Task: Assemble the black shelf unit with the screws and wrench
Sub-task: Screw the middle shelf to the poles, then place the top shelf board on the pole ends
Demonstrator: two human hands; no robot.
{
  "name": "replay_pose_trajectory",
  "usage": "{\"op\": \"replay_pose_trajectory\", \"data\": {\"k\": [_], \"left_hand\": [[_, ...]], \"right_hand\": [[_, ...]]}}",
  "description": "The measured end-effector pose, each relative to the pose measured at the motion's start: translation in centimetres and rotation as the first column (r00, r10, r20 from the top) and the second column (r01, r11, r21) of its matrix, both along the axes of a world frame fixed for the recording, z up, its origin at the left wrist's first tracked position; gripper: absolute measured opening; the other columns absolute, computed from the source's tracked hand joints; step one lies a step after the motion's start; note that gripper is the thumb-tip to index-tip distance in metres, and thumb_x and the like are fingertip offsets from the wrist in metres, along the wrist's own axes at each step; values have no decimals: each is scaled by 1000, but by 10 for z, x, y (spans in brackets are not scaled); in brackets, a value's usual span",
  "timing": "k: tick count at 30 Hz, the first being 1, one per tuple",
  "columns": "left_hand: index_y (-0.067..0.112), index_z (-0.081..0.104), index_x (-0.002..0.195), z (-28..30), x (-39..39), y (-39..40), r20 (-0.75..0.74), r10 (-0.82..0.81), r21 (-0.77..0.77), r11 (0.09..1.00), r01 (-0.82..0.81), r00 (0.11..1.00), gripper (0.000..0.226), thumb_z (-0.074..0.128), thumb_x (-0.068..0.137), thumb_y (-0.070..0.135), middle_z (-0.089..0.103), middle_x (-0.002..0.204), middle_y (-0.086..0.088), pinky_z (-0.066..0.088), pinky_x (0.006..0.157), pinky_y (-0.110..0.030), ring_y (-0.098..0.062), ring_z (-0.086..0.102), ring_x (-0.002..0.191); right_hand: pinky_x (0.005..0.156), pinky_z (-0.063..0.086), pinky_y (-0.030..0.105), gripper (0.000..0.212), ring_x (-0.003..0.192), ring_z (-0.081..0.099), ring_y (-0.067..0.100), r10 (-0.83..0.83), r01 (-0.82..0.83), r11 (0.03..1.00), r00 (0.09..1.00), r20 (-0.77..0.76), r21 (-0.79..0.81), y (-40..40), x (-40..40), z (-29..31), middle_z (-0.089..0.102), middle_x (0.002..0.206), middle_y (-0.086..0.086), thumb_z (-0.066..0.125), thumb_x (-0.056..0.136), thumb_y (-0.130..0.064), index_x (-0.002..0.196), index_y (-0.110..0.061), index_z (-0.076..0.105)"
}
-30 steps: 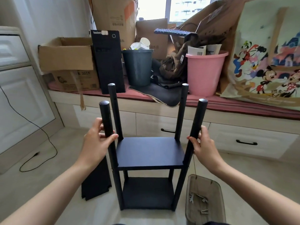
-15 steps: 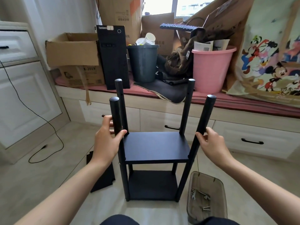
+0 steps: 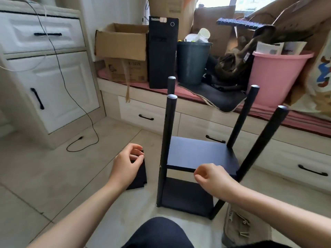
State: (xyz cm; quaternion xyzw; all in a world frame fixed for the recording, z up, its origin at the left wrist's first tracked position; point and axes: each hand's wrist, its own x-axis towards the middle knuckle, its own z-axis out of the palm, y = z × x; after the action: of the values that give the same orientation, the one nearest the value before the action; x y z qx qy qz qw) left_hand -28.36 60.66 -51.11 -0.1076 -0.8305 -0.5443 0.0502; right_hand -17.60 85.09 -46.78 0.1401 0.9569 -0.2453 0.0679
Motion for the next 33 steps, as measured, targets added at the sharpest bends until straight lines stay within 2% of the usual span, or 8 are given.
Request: {"op": "replay_pose_trajectory", "data": {"k": [3,7,10,13,18,20,27,33], "left_hand": [[29,64,94,-23,-7,-24,45,63,-23,998,-62,997,18,68,92,12,70,87,8,60,75,-42,-12,67,81],[33,63,86,-61,-24,-52,103,138,-95,987,-128,985,21,67,93,14,69,84,9,47,64,-16,-2,64,77],[31,62,84,-96,-40,-66,200,177,-128,980,-154,964,20,65,93,13,67,84,7,42,62,-18,-9,63,80],[28,61,87,-132,-58,-75,298,218,-162,971,-176,929,16,63,95,14,65,87,6,41,62,-19,-12,61,81],[19,64,103,-188,-88,-82,442,264,-200,961,-193,857,7,61,97,16,67,95,-1,43,67,-23,-19,63,90],[19,64,102,-209,-98,-82,498,277,-201,959,-201,822,7,61,96,17,69,99,-4,42,75,-25,-23,63,94],[9,55,135,-254,-132,-72,647,237,-219,968,-122,725,43,64,94,18,60,137,-10,39,91,-26,-27,55,124],[4,46,141,-273,-160,-69,697,206,-211,974,-77,687,54,63,91,12,53,145,-10,30,83,-19,-25,51,130]], "right_hand": [[87,55,33,25,97,63,18,114,-113,993,992,63,-26,-39,-30,-15,70,103,2,48,97,-26,105,-14,68],[77,51,26,25,92,64,18,213,-196,973,967,142,-124,-89,-68,-50,68,105,4,47,100,-26,111,-13,65],[83,48,32,29,101,63,27,233,-204,965,956,180,-165,-121,-96,-88,67,111,12,45,100,-24,115,-7,63],[83,48,34,28,98,60,25,147,-97,969,966,214,-228,-144,-128,-131,63,112,13,44,99,-26,115,-7,57],[58,33,28,16,80,46,23,27,62,948,962,272,-312,-168,-175,-206,47,92,10,42,101,-24,96,-9,43],[65,35,26,16,83,43,23,-10,109,943,953,302,-314,-171,-190,-235,44,94,12,42,102,-20,96,-6,38],[67,35,32,12,82,42,27,-187,344,873,891,413,-347,-154,-229,-297,42,80,8,46,98,-16,97,-4,46],[79,50,37,30,90,54,25,-320,503,794,824,468,-342,-143,-255,-327,50,123,14,57,93,-19,116,-5,43]]}}
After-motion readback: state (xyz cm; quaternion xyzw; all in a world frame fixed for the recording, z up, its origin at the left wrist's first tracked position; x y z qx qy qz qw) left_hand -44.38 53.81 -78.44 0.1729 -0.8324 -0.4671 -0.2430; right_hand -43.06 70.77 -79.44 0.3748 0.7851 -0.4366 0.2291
